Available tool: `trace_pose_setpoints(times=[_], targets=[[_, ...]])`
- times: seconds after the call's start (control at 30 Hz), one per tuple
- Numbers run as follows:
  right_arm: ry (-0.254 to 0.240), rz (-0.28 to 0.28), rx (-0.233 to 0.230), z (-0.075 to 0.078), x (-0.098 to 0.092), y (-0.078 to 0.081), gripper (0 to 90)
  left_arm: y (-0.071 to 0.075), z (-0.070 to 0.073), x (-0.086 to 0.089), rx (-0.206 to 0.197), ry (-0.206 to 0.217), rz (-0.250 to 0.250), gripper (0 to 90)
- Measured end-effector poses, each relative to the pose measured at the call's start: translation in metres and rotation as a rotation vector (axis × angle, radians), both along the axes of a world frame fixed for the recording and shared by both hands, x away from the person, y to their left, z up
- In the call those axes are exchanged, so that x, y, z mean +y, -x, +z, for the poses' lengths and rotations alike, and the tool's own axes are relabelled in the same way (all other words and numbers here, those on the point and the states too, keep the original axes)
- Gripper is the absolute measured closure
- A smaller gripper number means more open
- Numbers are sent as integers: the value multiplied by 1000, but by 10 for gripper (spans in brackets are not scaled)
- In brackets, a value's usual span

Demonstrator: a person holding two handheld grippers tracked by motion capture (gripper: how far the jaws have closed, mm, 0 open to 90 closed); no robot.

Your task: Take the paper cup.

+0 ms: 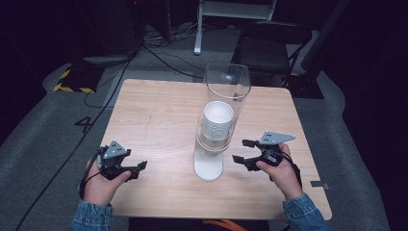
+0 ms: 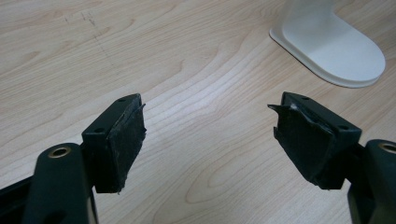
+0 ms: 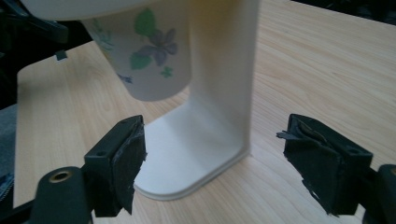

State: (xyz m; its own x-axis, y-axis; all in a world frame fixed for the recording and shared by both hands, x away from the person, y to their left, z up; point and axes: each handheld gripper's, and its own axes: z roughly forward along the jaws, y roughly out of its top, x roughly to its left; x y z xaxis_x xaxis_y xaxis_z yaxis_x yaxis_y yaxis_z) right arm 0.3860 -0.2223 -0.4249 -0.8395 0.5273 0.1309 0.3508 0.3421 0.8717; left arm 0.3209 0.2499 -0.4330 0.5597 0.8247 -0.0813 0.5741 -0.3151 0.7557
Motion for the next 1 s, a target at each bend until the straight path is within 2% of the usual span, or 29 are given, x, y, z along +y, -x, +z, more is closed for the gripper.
trace_pose_setpoints(times=[0.4, 0.73, 0.97, 1.0], targets=[[-55, 79, -37, -1, 37, 2, 199, -1, -2, 0, 5, 4, 4, 239], [-90, 74, -108, -4, 61, 0, 191, -3, -2, -1, 13, 4, -10, 239], [-121, 45, -159, -6, 72, 0, 208, -3, -4, 0, 14, 5, -8, 238], [-131, 27, -179, -6, 76, -1, 231, -3, -4, 0, 15, 7, -9, 239]])
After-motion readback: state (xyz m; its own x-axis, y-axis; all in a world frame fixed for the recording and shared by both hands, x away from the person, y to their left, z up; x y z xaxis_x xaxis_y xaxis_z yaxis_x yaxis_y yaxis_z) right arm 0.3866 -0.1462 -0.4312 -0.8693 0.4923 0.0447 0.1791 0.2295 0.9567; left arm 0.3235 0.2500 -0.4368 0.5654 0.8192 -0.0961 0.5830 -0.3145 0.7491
